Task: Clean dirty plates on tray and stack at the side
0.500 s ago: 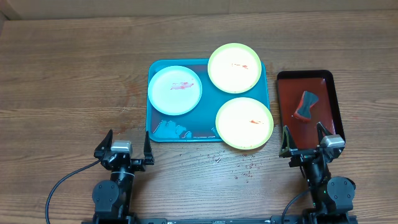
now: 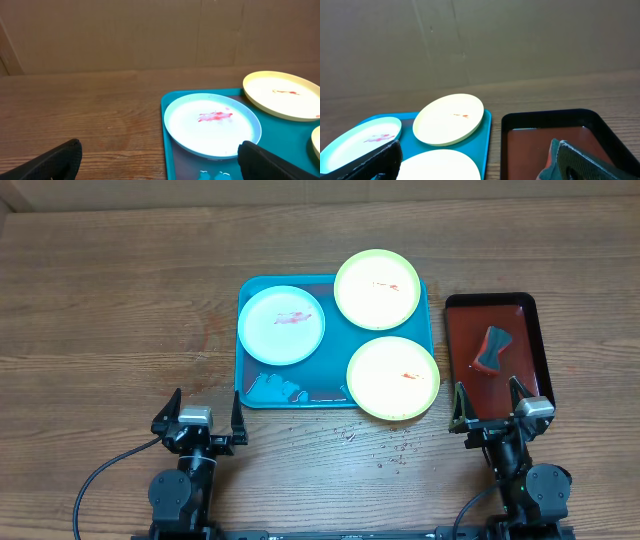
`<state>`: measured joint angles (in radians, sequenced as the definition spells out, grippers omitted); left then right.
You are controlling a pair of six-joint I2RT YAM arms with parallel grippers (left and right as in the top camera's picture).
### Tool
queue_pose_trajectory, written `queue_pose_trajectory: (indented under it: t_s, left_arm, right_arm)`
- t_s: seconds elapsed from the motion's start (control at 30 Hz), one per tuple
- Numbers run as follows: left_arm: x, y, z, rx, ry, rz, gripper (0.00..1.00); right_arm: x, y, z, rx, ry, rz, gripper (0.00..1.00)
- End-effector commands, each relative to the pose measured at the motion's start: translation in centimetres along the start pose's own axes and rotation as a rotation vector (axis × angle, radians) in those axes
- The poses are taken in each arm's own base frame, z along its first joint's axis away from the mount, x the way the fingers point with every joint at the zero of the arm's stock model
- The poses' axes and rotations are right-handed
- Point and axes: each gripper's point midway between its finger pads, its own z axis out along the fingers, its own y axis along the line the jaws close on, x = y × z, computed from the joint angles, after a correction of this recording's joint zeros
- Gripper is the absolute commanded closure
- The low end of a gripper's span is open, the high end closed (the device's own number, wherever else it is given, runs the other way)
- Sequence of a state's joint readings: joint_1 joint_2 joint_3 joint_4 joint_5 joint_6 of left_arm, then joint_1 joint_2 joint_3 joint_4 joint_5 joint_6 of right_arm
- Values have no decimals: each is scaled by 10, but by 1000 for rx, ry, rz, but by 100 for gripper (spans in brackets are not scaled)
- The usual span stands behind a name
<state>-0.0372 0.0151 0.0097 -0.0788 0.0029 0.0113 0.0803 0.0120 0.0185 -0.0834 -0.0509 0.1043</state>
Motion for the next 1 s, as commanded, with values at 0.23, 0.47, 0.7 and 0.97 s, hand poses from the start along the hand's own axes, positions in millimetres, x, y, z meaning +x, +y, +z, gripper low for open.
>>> queue_pose_trajectory:
  t_s: [0.23,0.47,0.7,0.97]
  left_arm:
    - [0,0,0,1,-7,18,1]
    - [-3,-7,0,45,-17,20,0]
    - [-4,-12,-1,71,-23,20,0]
    - [-13,-19,-3,112,-47,36,0]
  right_arm:
    - [1,-2,0,10,-7,-1,0]
    - [-5,0,0,2,-30,-2,0]
    - [-15,6,-1,-33,-69,-6,0]
    - [-30,16,-4,-78,-96,-11,0]
